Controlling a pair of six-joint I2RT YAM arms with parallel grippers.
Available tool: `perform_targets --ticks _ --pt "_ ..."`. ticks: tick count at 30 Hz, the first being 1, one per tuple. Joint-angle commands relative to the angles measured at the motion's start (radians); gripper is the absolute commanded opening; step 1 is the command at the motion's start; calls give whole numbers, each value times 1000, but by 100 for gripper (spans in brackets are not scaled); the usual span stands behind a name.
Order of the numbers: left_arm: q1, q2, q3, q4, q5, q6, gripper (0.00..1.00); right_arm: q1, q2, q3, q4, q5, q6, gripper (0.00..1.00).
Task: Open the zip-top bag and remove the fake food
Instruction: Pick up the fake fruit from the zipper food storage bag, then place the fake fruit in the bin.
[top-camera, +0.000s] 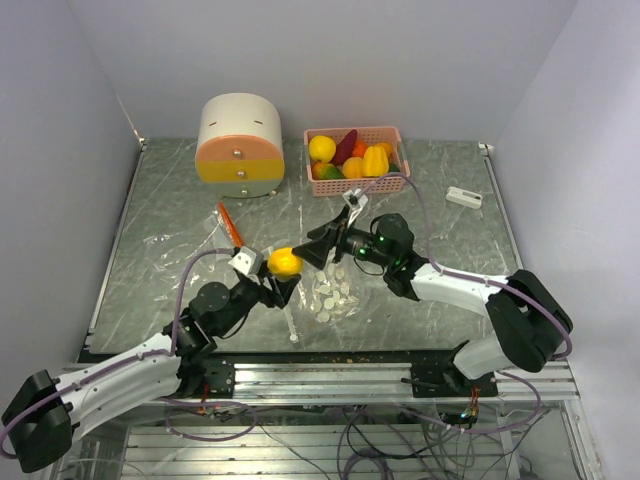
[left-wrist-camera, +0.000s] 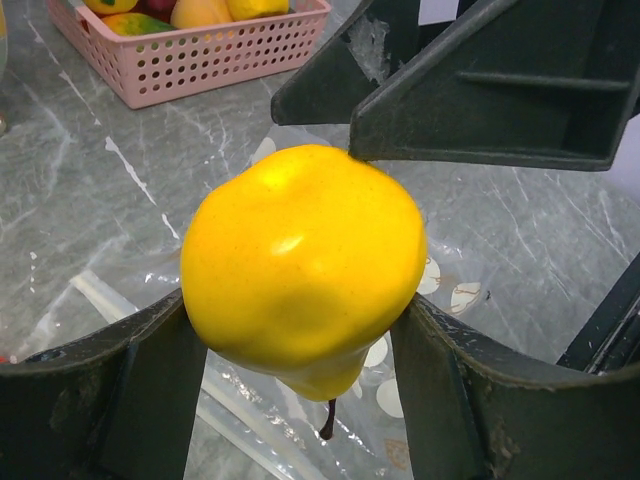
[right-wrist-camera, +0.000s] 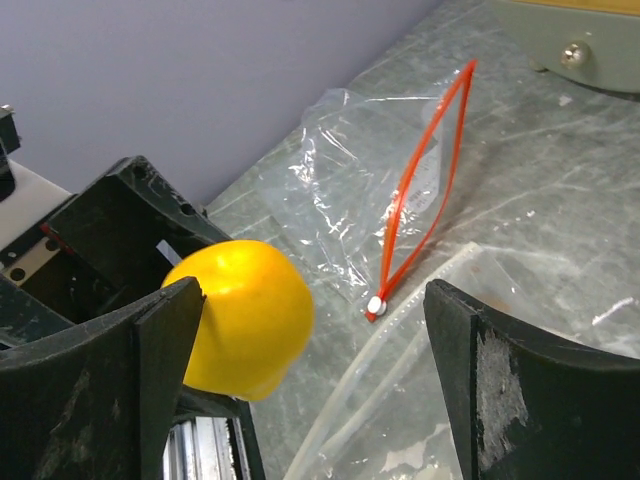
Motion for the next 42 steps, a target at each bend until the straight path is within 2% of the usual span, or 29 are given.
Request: perform_targets --ticks 1,11,18,21,27,32,34,36,40,42 --pt "4 18 1 120 1 49 60 29 -10 71 -99 -52 -52 94" --pt "1 54 -3 167 -35 59 64 88 64 120 -175 -90 -69 100" --pt "0 48 -13 180 -60 46 63 108 91 157 -231 -95 -95 99" --pt "0 22 -12 160 -62 44 63 108 80 145 -225 -79 -107 89" --pt "-1 -15 -8 116 -62 20 68 102 82 156 -241 -30 -99 60" --pt "1 -42 -3 81 -85 -21 80 54 123 227 -319 53 -75 55" --pt "0 -60 -1 61 -91 -51 90 11 139 252 -337 76 -62 54" --pt "0 -84 3 37 -86 -83 96 -42 165 276 -332 82 -33 52" --pt "1 -146 1 5 -76 -111 100 -147 244 388 -344 60 -13 50" --pt "1 -166 7 -27 -91 -112 100 -182 280 449 -378 100 -35 50"
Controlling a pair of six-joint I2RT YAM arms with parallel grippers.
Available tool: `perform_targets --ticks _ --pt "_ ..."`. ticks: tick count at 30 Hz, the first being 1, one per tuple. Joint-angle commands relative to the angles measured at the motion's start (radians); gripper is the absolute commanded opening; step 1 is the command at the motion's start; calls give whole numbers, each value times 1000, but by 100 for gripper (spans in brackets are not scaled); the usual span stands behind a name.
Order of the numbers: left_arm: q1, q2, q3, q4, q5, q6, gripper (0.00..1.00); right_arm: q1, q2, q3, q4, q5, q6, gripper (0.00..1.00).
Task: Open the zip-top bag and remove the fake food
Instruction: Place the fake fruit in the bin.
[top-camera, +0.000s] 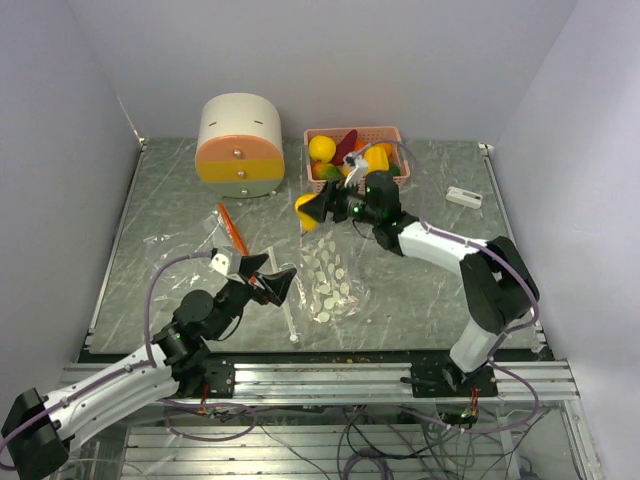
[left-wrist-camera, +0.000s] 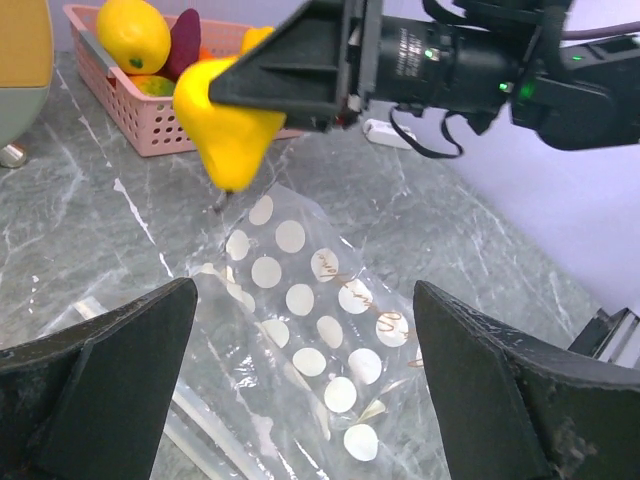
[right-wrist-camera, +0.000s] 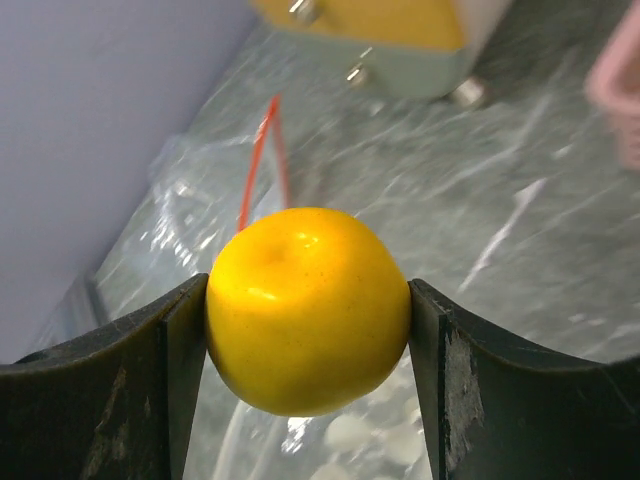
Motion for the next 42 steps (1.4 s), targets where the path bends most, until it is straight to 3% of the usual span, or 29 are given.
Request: perform_targets --ticks 1,8,11,15,24,42 --pt "1 -46 28 -62 -28 -31 100 -74 66 142 -60 92 -22 50" --pt "0 -3 42 -93 -48 -15 100 -240 242 431 -180 190 -87 48" --pt "1 47 46 -75 -49 -13 100 -319 321 531 -167 153 -43 46" --pt "1 92 49 -52 -45 -10 100 -392 424 630 -147 227 -40 46" --pt "1 81 27 -17 -26 5 100 -473 588 678 10 262 -75 48" --pt "1 149 36 0 -34 10 100 -497 626 786 112 265 -171 56"
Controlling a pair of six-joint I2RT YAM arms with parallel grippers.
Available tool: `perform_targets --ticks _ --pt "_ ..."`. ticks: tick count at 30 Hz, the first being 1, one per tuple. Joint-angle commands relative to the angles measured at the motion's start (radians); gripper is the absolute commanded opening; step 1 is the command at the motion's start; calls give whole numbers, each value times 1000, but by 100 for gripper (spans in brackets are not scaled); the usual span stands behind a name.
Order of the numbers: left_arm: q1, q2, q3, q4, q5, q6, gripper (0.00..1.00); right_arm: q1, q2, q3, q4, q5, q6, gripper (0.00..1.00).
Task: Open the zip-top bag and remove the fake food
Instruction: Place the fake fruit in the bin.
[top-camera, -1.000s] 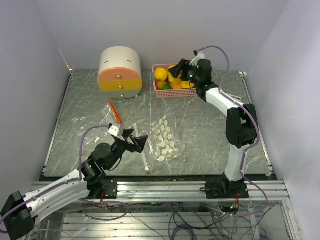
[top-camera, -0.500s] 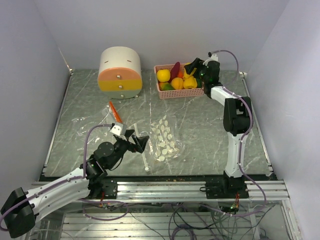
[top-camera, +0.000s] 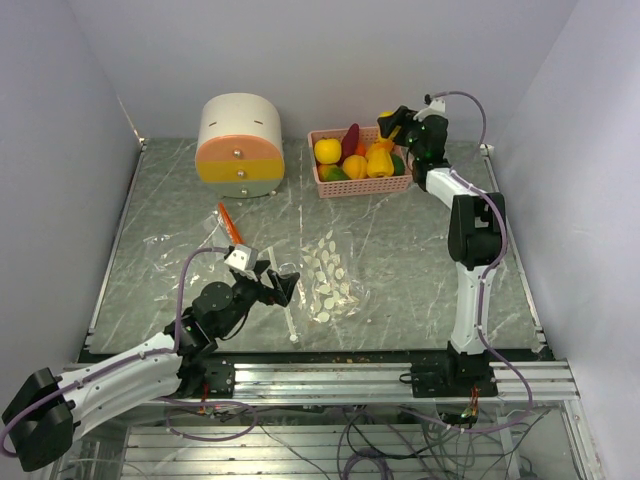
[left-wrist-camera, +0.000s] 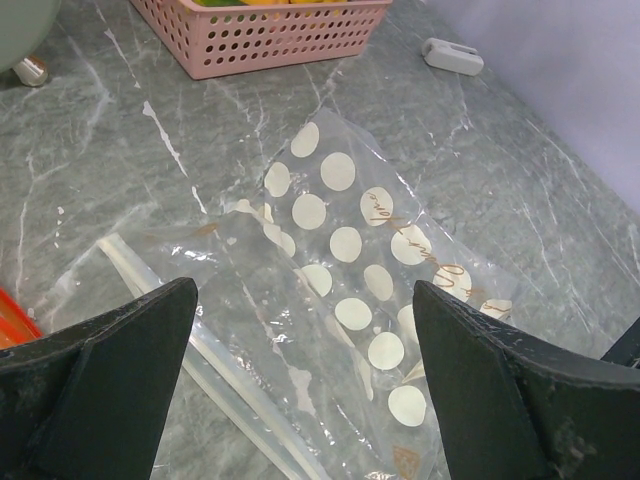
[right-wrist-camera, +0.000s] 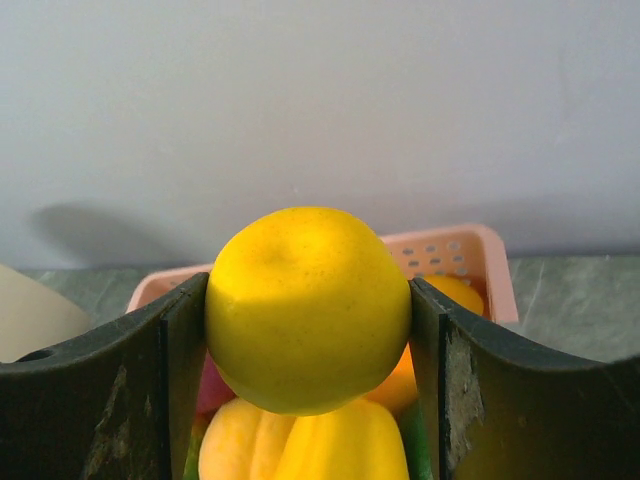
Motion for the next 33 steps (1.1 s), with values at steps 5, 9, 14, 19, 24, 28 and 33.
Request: perform_targets --ticks 5,9,14,19,24,28,33 --pt "1 1 19 26 -21 13 100 -6 90 103 28 7 -126 62" --pt "1 6 21 23 -25 13 100 -6 144 141 3 -3 -170 69" --pt "1 19 25 22 -17 13 100 -7 178 145 0 -12 -197 80" --pt "1 25 23 27 -13 10 100 -6 116 49 81 49 -203 92" --pt "2 24 25 30 -4 10 100 -7 28 -12 115 81 -242 95" --pt "2 16 25 30 -1 4 100 -6 -47 -77 137 111 -267 95" --pt "1 6 31 17 -13 -13 99 -1 -175 -217 212 135 -249 93"
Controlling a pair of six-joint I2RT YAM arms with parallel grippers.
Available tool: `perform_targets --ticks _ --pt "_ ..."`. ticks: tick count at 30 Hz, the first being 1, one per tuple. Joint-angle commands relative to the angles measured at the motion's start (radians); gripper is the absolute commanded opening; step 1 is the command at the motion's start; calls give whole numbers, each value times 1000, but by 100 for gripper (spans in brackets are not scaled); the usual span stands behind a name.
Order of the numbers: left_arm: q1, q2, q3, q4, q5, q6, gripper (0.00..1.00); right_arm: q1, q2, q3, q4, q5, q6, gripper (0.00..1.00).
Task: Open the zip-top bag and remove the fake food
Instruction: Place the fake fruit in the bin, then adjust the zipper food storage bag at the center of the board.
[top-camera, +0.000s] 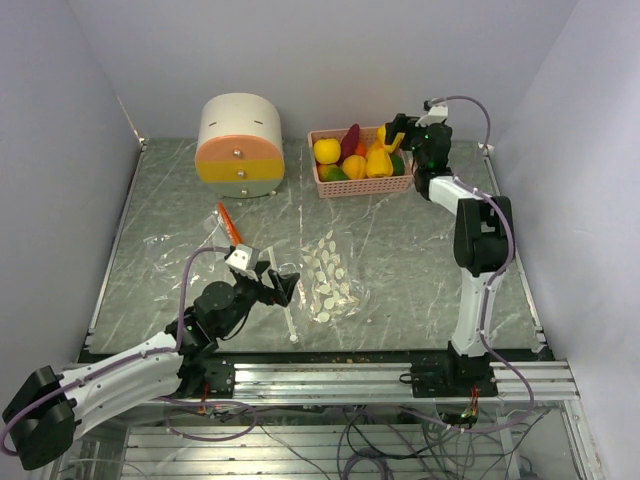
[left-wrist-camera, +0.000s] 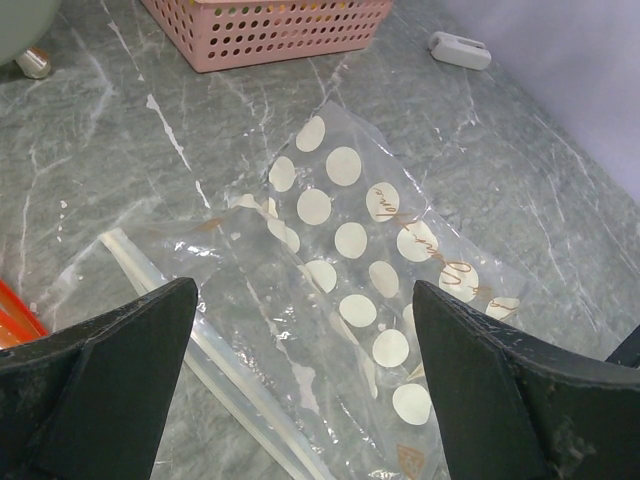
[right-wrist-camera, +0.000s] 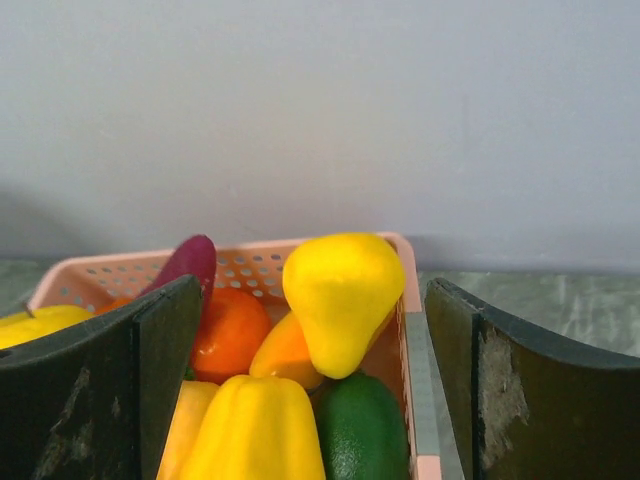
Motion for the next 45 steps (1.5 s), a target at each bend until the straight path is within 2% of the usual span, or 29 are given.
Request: perform_targets --ticks 1,6,9,12,18,21,27,34,45 --pt "1 -11 34 11 -13 -18 98 5 -150 -133 128 44 -1 92" --pt "2 21 40 35 -21 -59 92 65 -398 -410 224 40 81 90" --pt "3 35 45 42 -36 -93 88 148 -539 -614 268 52 106 85" --pt "4 34 72 -29 -42 -127 85 258 -649 -793 263 42 134 79" --pt "7 53 76 -86 -86 -184 86 507 -783 -960 183 -17 142 70" --pt "10 61 63 -82 -110 -222 87 587 -823 -1035 180 -16 178 68" --pt "13 50 59 -116 -158 -255 88 699 -763 -1099 181 -54 264 63" --pt "15 -8 55 -183 -184 -257 88 747 -558 -1159 366 -141 352 37" --pt "18 -20 65 -219 -170 -235 89 690 -442 -996 202 71 208 24"
